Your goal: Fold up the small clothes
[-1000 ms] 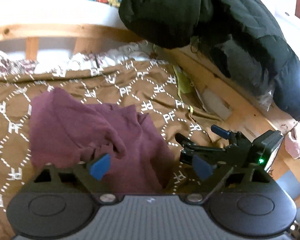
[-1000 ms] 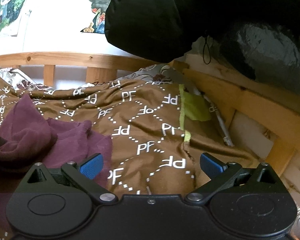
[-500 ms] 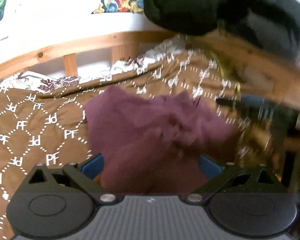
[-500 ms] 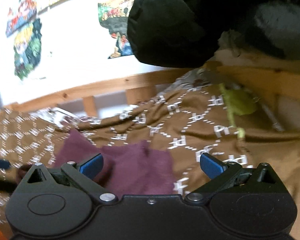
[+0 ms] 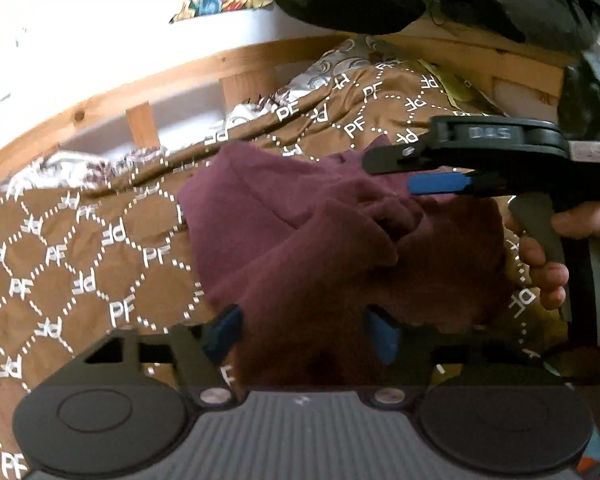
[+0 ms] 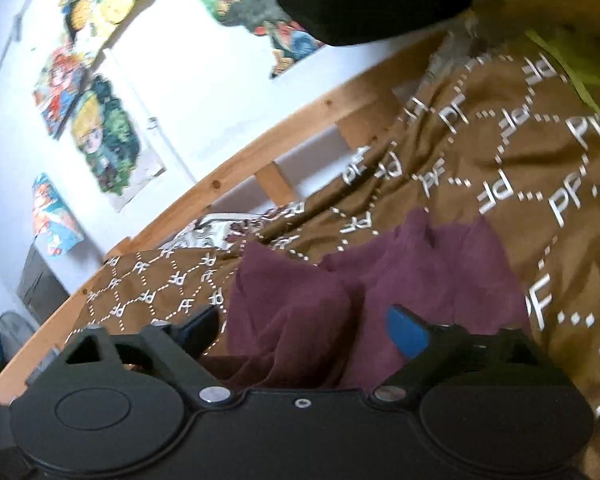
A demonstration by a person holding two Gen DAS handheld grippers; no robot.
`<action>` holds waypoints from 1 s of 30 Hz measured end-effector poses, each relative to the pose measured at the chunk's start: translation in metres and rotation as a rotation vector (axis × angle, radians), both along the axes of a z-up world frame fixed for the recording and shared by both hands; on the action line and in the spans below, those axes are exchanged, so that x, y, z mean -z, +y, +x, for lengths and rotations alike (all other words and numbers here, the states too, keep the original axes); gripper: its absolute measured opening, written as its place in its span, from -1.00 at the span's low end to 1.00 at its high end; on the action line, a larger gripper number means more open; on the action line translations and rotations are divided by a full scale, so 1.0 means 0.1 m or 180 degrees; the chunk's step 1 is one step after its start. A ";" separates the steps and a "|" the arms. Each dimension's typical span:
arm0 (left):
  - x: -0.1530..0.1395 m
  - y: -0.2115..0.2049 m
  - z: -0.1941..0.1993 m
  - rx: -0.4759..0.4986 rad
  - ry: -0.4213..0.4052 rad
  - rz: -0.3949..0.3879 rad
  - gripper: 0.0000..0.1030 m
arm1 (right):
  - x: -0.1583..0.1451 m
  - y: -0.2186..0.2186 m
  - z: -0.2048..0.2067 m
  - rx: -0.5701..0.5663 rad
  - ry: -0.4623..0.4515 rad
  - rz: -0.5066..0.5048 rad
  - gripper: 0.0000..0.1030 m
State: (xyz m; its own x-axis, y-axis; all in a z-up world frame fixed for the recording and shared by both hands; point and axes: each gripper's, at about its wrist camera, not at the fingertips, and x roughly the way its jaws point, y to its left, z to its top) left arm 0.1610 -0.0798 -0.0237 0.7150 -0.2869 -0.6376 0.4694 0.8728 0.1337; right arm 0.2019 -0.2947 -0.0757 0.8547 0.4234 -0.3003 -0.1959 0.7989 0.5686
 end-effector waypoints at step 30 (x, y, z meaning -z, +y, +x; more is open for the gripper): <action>0.04 -0.61 -0.33 0.0480 -0.0177 0.0148 -0.63 | -0.22 -0.22 -0.17 0.0337 -0.0283 -0.0402 -0.83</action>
